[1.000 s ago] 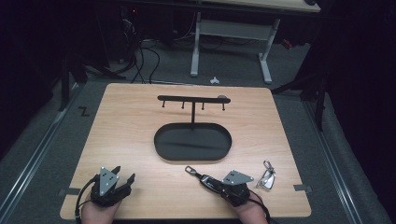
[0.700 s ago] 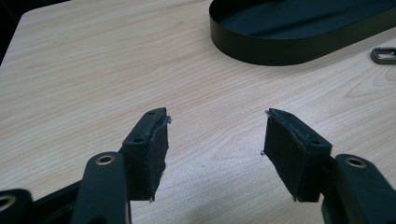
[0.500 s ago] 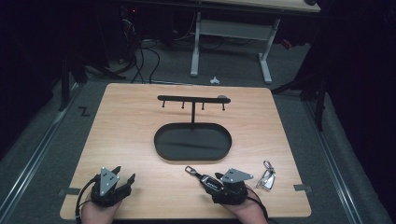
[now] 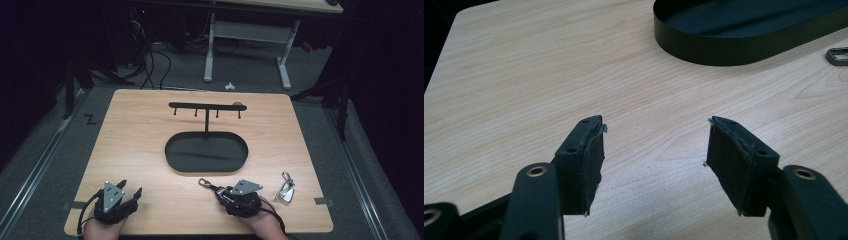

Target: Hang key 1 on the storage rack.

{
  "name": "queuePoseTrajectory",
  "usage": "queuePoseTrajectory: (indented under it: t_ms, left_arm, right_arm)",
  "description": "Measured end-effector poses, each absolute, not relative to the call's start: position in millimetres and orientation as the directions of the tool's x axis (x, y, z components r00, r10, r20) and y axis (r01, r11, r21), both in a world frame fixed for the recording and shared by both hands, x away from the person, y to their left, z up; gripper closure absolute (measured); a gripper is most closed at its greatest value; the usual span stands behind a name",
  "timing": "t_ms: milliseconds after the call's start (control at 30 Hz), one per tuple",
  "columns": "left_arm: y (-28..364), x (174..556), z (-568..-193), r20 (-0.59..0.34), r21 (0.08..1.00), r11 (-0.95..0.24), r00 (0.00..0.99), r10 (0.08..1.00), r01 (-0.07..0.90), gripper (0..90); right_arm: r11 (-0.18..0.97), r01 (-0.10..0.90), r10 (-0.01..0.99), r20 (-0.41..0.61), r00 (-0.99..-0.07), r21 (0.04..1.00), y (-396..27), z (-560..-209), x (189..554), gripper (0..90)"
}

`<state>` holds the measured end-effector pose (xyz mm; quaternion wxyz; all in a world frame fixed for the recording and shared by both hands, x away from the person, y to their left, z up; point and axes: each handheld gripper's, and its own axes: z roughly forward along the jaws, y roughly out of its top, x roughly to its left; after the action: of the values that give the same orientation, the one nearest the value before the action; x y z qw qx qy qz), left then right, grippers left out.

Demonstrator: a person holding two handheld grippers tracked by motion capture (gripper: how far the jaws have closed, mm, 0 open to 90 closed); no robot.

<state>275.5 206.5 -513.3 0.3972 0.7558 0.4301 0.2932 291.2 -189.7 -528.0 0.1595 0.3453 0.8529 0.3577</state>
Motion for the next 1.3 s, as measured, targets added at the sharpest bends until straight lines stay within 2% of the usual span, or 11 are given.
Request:
queuePoseTrajectory:
  t_ms: [633,833,1033,1167,1300]
  left_arm:
    - [186,287,-511,0.103,0.856,-0.340,0.517,0.850,0.389,40.1]
    - [184,289,-510,0.082,0.867,-0.325,0.534,0.841,0.378,40.0]
    - [177,289,-511,0.084,0.863,-0.345,0.566,0.820,0.370,39.9]
    - [171,289,-510,0.095,0.866,-0.356,0.582,0.808,0.353,38.3]
    - [169,292,-508,0.063,0.873,-0.339,0.608,0.792,0.351,37.4]
  right_arm:
    - [0.457,0.536,0.763,-0.003,-0.647,0.710,-241,-527,275,48.2]
    - [0.401,0.553,0.771,0.056,-0.634,0.730,-247,-522,274,40.6]
    - [0.356,0.531,0.797,0.046,-0.602,0.769,-260,-512,272,36.4]
    - [0.333,0.559,0.826,0.050,-0.561,0.759,-270,-509,274,39.4]
    - [0.327,0.580,0.846,0.042,-0.531,0.746,-277,-505,278,43.4]
